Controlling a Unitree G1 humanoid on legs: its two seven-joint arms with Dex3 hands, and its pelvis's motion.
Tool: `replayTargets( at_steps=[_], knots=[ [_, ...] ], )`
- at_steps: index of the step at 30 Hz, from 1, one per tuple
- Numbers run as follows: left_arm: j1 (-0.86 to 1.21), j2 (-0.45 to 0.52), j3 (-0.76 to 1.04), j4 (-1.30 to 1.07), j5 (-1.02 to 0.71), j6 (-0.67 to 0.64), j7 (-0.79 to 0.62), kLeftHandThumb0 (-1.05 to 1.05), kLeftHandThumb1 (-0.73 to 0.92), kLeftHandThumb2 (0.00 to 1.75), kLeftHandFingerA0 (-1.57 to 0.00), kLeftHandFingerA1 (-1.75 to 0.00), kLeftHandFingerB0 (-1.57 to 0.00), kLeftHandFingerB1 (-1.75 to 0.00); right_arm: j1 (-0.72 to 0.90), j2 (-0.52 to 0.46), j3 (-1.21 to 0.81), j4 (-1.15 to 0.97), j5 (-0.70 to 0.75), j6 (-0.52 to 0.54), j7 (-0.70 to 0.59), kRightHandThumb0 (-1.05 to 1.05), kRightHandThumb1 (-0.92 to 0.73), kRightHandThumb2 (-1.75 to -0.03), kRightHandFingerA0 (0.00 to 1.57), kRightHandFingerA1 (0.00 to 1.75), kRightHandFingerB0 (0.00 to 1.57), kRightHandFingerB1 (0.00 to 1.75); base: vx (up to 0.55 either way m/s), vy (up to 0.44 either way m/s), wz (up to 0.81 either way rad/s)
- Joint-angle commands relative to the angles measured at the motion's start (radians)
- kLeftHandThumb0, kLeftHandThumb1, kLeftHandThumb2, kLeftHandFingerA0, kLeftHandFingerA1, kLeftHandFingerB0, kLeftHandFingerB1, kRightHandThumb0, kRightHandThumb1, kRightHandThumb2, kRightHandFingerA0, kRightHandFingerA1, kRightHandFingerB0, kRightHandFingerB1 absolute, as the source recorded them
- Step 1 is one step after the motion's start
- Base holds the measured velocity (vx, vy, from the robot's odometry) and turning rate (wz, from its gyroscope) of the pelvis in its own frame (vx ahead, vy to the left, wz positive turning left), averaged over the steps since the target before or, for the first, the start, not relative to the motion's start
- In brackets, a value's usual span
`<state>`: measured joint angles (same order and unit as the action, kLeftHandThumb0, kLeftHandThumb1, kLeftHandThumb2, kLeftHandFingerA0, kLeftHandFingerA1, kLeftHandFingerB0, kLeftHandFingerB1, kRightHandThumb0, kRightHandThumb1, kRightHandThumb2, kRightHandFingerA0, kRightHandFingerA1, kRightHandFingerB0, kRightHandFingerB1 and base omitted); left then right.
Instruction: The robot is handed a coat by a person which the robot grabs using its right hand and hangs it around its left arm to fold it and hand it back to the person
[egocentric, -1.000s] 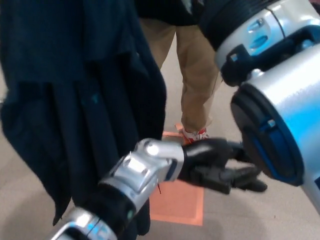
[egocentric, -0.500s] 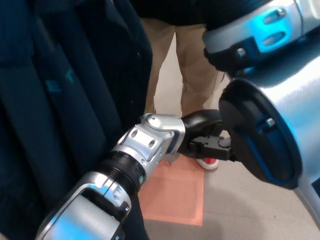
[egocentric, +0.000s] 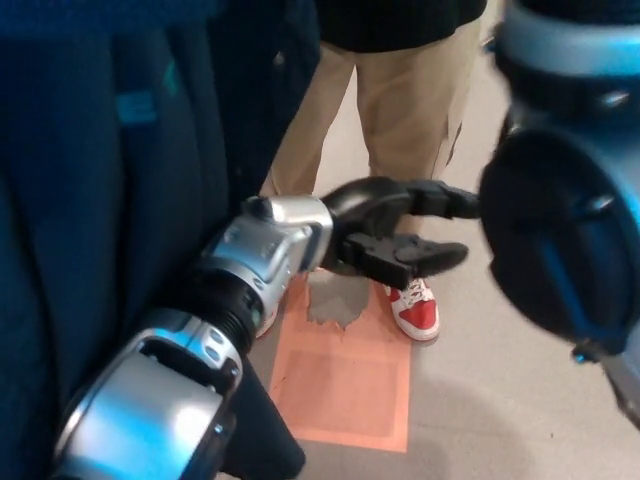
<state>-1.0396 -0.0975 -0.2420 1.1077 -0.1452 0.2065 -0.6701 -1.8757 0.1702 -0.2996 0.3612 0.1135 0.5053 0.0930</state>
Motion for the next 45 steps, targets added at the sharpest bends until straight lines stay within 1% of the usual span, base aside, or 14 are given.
replayTargets(
  at_steps=[1,2,4,5,19,22,23,27,28,31,40,41,43,45],
  knots=[
    [-0.014,0.085,0.059,0.059,0.04,-0.069,0.044,-0.39,0.36,0.98,0.0,-0.49,0.0,-0.49,-0.01,-0.208,-0.173,-0.105,0.196,0.228,-0.008,-0.4,-0.92,-0.65,0.8,1.75,0.59,1.74,0.0,0.0,0.0],
    [-0.009,0.097,0.064,0.061,0.044,-0.069,0.047,-0.8,0.72,0.62,-0.19,-0.31,-0.16,-0.28,-0.011,-0.231,-0.201,-0.104,0.211,0.247,-0.016,-0.38,-0.92,-0.66,0.81,1.75,0.59,1.75,0.0,0.0,0.0],
    [-0.004,0.118,0.073,0.068,0.051,-0.075,0.046,-0.79,0.73,0.63,-0.19,-0.31,-0.18,-0.29,-0.007,-0.278,-0.239,-0.107,0.234,0.285,-0.018,-0.38,-0.91,-0.65,0.8,1.75,0.59,1.75,0.0,0.0,0.0],
    [0.0,0.139,0.074,0.078,0.06,-0.098,0.048,-0.8,0.6,0.98,-0.13,-0.46,0.0,-0.32,0.025,-0.32,-0.27,-0.165,0.235,0.321,-0.031,-0.37,-0.91,-0.65,0.79,1.75,0.6,1.75,0.0,0.0,0.0],
    [-0.048,0.281,0.177,0.104,0.034,-0.104,0.055,-0.73,0.6,0.95,-0.03,-0.4,-0.02,-0.28,0.533,-0.466,-0.736,-0.769,0.378,0.946,0.037,-0.36,-0.89,-0.64,0.8,1.75,0.57,1.74,0.0,0.0,0.0],
    [-0.061,0.29,0.186,0.099,0.03,-0.105,0.049,-0.76,0.62,0.97,-0.09,-0.43,0.0,-0.29,0.682,-0.445,-0.754,-0.822,0.428,1.047,0.135,0.07,-0.92,-0.68,0.89,1.75,0.75,1.53,0.0,0.0,0.0],
    [-0.071,0.289,0.191,0.095,0.025,-0.099,0.049,-0.74,0.62,0.97,-0.04,-0.41,0.0,-0.29,0.796,-0.431,-0.698,-0.859,0.459,1.027,0.173,-0.27,-0.92,-0.63,0.79,1.75,0.57,1.75,0.0,0.0,0.0],
    [-0.101,0.269,0.208,0.084,0.012,-0.105,0.05,-0.72,0.74,0.63,-0.16,-0.31,-0.09,-0.22,1.161,-0.353,-0.429,-1.005,0.532,0.91,0.273,-0.29,-0.92,-0.63,0.77,1.75,0.58,1.72,0.0,0.0,0.0],
    [-0.107,0.264,0.21,0.082,0.011,-0.101,0.054,-0.37,0.44,1.02,0.0,-0.48,0.0,-0.48,1.194,-0.333,-0.39,-1.024,0.543,0.911,0.275,-0.26,-0.92,-0.64,0.8,1.75,0.56,1.75,0.0,0.0,0.0],
    [-0.13,0.237,0.215,0.069,0.008,-0.093,0.063,-0.37,0.41,1.0,0.0,-0.48,0.0,-0.48,1.349,-0.302,-0.165,-1.098,0.551,0.887,0.275,-0.3,-0.9,-0.63,0.77,1.75,0.56,1.75,0.0,0.0,0.0],
    [-0.171,0.219,0.264,0.047,-0.028,-0.069,0.073,-0.36,0.48,1.03,0.0,-0.47,0.0,-0.49,1.676,-0.545,0.477,-1.056,0.363,0.611,0.379,-0.36,-0.87,-0.65,0.8,1.75,0.62,1.75,0.0,0.0,0.0],
    [-0.174,0.22,0.263,0.045,-0.027,-0.07,0.064,-0.75,0.62,0.92,-0.09,-0.42,-0.05,-0.31,1.694,-0.567,0.55,-1.06,0.337,0.594,0.37,-0.36,-0.89,-0.65,0.78,1.75,0.62,1.75,0.0,0.0,0.0],
    [-0.176,0.223,0.261,0.041,-0.021,-0.075,0.045,-0.72,0.74,0.65,-0.15,-0.31,-0.09,-0.22,1.729,-0.576,0.638,-1.059,0.311,0.577,0.356,-0.35,-0.89,-0.64,0.79,1.75,0.63,1.75,0.0,0.0,0.0],
    [-0.18,0.225,0.265,0.039,-0.022,-0.077,0.041,-0.74,0.61,0.96,-0.04,-0.42,0.0,-0.29,1.771,-0.577,0.75,-1.0,0.248,0.486,0.376,-0.36,-0.9,-0.64,0.8,1.75,0.6,1.75,0.0,0.0,0.0]
  ],
)
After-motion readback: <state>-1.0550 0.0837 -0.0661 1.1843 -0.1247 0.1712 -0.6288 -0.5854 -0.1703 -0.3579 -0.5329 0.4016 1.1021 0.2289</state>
